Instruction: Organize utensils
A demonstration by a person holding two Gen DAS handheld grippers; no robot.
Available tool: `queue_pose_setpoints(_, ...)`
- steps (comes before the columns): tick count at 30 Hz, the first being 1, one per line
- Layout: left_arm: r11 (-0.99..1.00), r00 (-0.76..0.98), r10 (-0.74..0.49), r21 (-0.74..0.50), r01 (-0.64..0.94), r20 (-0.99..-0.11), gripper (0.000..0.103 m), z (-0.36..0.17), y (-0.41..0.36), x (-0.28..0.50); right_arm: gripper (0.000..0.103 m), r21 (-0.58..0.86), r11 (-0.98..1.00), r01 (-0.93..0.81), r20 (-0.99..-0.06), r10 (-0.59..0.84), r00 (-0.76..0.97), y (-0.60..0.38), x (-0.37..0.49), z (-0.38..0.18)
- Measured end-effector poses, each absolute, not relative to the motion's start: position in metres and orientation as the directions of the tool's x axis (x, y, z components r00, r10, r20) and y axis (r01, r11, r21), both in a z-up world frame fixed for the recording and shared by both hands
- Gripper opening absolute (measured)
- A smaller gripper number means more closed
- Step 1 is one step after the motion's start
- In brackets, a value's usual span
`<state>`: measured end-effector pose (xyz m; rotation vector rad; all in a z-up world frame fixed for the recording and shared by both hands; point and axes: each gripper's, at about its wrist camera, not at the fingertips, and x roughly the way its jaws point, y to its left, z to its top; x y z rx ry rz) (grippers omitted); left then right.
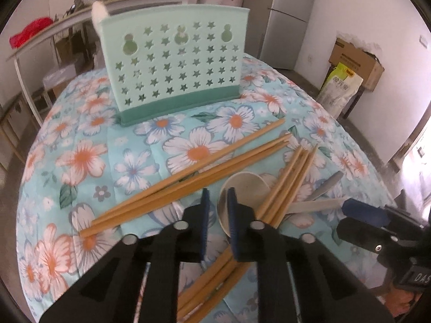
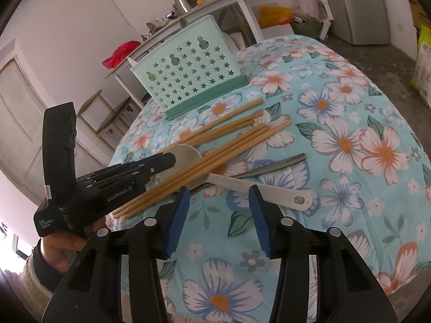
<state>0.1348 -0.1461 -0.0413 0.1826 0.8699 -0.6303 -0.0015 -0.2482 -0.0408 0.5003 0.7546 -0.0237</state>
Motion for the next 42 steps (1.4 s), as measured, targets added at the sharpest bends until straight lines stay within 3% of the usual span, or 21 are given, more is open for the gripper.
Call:
queue_pose_setpoints(6, 0.794, 0.526, -0.421, -0.021, 0.607, -0.739, 0.005, -0.04, -0.154, 0.127, 0.043, 0.424, 0.884, 0.196, -0.663, 0.156, 0.732, -0.247, -0.001, -0.041)
queue_pose_setpoints(13, 0.789, 0.531, -0.426, -0.014, 0.614, -0.732, 0.005, -0.04, -0.153, 0.124, 0.042, 0.417, 0.889, 0.191, -0.663, 0.154, 0.733, -0.246, -0.001, -0.04)
queue_pose_setpoints(17, 0.797, 0.525, -0.438, -0.044, 0.603, -0.73, 0.005, -0.038, -0.146, 0.126, 0.042, 0.413, 0.891, 0.19, -0.663, 0.151, 0.733, -0.246, -0.001, -0.039)
queue_pose_setpoints(21, 0.806, 0.531, -0.459, -0.081, 0.587, -0.712, 0.014, -0.029, -0.134, 0.124, 0.042, 0.412, 0.89, 0.195, -0.664, 0.147, 0.733, -0.247, -0.003, -0.038)
queue_pose_setpoints(24, 0.788, 0.523, -0.511, -0.129, 0.601, -0.682, 0.015, -0.019, -0.121, 0.115, 0.042, 0.414, 0.888, 0.2, -0.663, 0.144, 0.735, -0.25, -0.004, -0.038)
queue_pose_setpoints(31, 0.657, 0.288, -0.639, -0.313, 0.686, -0.713, 0.015, -0.022, -0.109, 0.085, 0.042, 0.423, 0.879, 0.218, -0.663, 0.137, 0.736, -0.256, -0.006, -0.037)
queue_pose_setpoints(37, 0.709, 0.313, -0.508, -0.183, 0.682, -0.802, 0.015, -0.047, -0.117, 0.075, 0.042, 0.421, 0.881, 0.217, -0.665, 0.136, 0.735, -0.255, -0.006, -0.037)
queue_pose_setpoints(42, 0.721, 0.355, -0.479, -0.13, 0.681, -0.803, 0.015, -0.053, -0.124, 0.08, 0.042, 0.415, 0.883, 0.218, -0.667, 0.132, 0.733, -0.253, -0.006, -0.036)
